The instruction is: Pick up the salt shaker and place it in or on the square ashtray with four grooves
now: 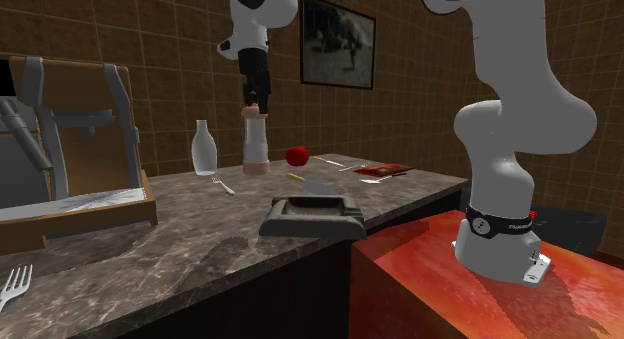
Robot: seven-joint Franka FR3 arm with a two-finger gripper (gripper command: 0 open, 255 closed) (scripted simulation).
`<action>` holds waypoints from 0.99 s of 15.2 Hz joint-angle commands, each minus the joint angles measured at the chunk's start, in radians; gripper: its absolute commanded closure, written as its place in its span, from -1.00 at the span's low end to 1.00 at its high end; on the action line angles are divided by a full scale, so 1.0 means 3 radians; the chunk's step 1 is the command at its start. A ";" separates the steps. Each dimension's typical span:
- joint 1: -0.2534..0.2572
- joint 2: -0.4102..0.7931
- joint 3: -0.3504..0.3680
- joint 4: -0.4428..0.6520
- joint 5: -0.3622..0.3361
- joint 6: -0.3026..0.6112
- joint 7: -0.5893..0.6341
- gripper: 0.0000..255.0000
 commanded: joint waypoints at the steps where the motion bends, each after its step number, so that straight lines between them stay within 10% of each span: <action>1: 0.0095 -0.0240 -0.0013 -0.0190 -0.0127 0.0003 0.0082 1.00; 15: 0.0329 -0.2118 0.0401 -0.1543 -0.0993 -0.0165 0.0943 1.00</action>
